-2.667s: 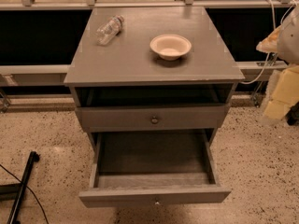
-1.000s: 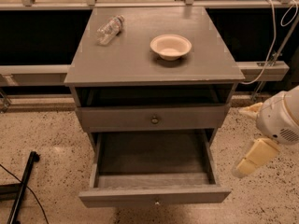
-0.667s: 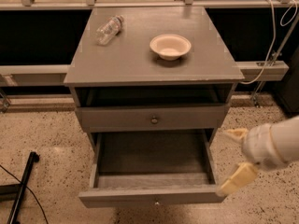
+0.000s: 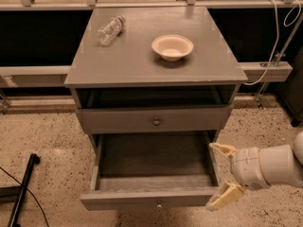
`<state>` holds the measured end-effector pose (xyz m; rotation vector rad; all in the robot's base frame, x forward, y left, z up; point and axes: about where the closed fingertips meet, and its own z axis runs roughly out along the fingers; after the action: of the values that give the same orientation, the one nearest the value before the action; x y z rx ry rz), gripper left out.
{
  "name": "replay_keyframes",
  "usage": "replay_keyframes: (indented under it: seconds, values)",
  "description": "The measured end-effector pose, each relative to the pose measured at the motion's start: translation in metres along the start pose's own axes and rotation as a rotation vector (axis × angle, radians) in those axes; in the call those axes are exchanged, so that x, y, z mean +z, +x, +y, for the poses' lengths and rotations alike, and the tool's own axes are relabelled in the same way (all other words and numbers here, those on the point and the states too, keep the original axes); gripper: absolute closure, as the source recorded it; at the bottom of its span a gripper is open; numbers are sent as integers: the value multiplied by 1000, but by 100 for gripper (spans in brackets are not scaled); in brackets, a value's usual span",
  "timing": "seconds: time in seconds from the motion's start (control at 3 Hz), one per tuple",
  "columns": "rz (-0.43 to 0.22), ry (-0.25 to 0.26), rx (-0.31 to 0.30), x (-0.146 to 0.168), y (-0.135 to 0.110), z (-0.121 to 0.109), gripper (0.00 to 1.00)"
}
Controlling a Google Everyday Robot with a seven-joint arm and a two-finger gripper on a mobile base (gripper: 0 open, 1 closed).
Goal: Close middle drawer
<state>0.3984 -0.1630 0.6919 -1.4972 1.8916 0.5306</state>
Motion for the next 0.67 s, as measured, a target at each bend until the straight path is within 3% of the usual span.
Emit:
replay_keyframes:
  seconds: [0.33, 0.67]
  values:
    - [15, 6, 18, 9, 6, -2, 0]
    - [-2, -6, -16, 50, 26, 11, 0]
